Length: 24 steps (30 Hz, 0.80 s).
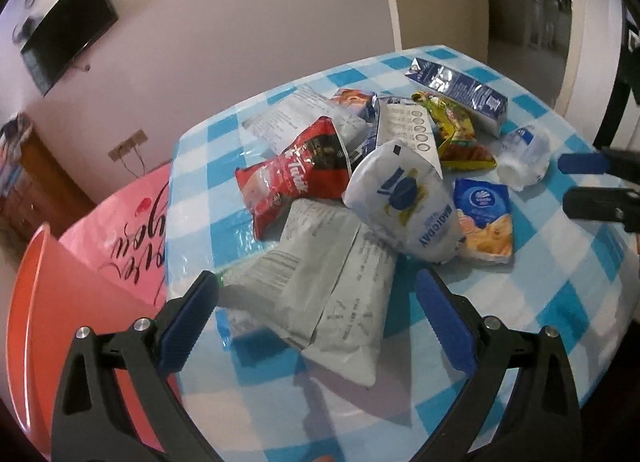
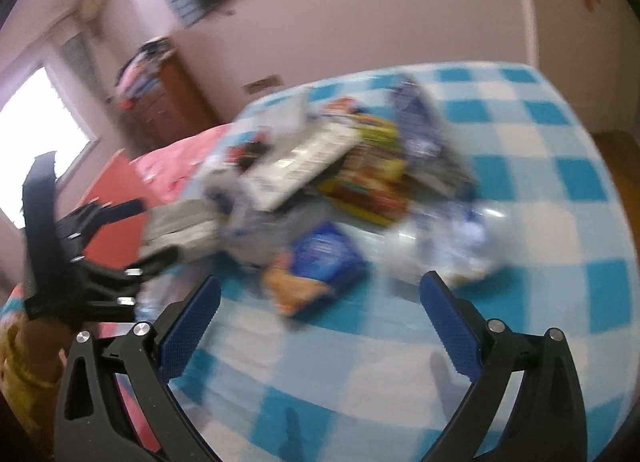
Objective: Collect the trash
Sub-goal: 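Close the left gripper on the grey wrapper while the right gripper grasps a plastic bottle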
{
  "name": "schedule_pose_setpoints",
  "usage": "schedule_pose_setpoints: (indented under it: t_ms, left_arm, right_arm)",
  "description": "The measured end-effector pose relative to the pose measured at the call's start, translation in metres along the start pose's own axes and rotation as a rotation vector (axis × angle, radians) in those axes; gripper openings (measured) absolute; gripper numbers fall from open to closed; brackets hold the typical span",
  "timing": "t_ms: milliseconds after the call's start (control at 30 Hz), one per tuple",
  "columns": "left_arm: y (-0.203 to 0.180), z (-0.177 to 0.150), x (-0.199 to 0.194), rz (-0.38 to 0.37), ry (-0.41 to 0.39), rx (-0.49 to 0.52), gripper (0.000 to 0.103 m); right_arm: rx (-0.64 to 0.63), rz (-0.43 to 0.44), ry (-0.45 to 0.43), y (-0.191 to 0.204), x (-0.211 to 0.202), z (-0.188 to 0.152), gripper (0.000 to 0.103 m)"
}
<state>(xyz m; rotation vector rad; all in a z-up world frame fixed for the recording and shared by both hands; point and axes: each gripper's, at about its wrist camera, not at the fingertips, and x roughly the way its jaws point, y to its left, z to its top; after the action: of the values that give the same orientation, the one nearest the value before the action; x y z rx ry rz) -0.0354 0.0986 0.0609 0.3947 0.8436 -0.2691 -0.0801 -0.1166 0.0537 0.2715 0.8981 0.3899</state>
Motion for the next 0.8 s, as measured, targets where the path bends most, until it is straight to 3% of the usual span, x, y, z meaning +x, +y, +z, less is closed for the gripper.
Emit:
schedule_pose_setpoints:
  t_ms: [133, 233, 367, 667, 800]
  left_arm:
    - [-0.002, 0.007, 0.009, -0.008, 0.02, 0.045, 0.099]
    - [-0.004, 0.01, 0.015, -0.011, 0.033, 0.085, 0.099]
    - [0.002, 0.007, 0.014, -0.047, 0.034, 0.054, 0.099]
    - [-0.018, -0.014, -0.006, -0.241, 0.025, -0.009, 0.099]
    - [-0.023, -0.017, -0.017, -0.191, -0.005, 0.003, 0.099]
  right_arm:
    - [-0.039, 0.091, 0.008, 0.024, 0.017, 0.013, 0.096]
    - [-0.029, 0.145, 0.036, 0.03, 0.032, 0.021, 0.078]
    - [0.002, 0.188, 0.071, 0.03, 0.05, 0.027, 0.068]
    - [0.029, 0.203, 0.1, 0.028, 0.065, 0.03, 0.067]
    - [0.009, 0.203, 0.098, 0.028, 0.063, 0.034, 0.067]
